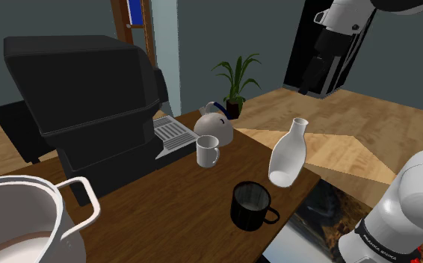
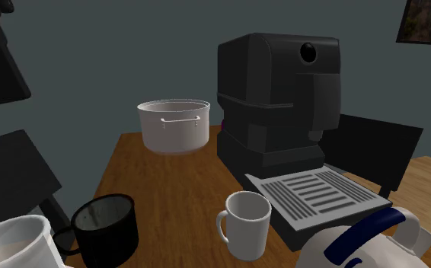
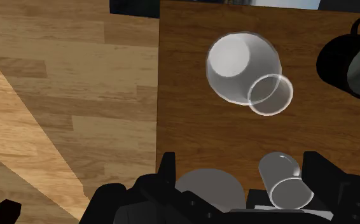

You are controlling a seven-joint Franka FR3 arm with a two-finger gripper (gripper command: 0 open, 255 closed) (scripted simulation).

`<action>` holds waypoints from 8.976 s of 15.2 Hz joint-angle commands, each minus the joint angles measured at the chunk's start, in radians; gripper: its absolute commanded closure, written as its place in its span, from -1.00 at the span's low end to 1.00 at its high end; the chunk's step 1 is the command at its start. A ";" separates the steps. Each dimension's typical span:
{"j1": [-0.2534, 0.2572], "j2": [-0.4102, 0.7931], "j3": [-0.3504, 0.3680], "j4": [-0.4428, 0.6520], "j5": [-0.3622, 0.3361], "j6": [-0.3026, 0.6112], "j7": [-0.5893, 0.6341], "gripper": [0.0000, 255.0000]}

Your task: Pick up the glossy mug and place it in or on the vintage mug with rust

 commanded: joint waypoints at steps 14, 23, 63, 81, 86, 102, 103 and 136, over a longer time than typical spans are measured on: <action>0.049 0.407 0.096 0.039 0.059 0.312 0.099 -1.00; 0.077 0.739 0.149 0.187 0.059 0.458 0.167 -1.00; 0.099 0.927 0.170 0.327 0.042 0.485 0.212 1.00; 0.096 0.854 0.169 0.485 0.048 0.256 0.217 1.00; 0.096 0.846 0.169 0.542 0.048 0.191 0.219 1.00; 0.185 0.309 0.245 0.047 0.153 0.164 0.335 1.00; 0.194 0.274 0.251 0.024 0.162 0.154 0.346 1.00; 0.288 0.058 0.349 -0.329 0.277 0.301 0.419 -1.00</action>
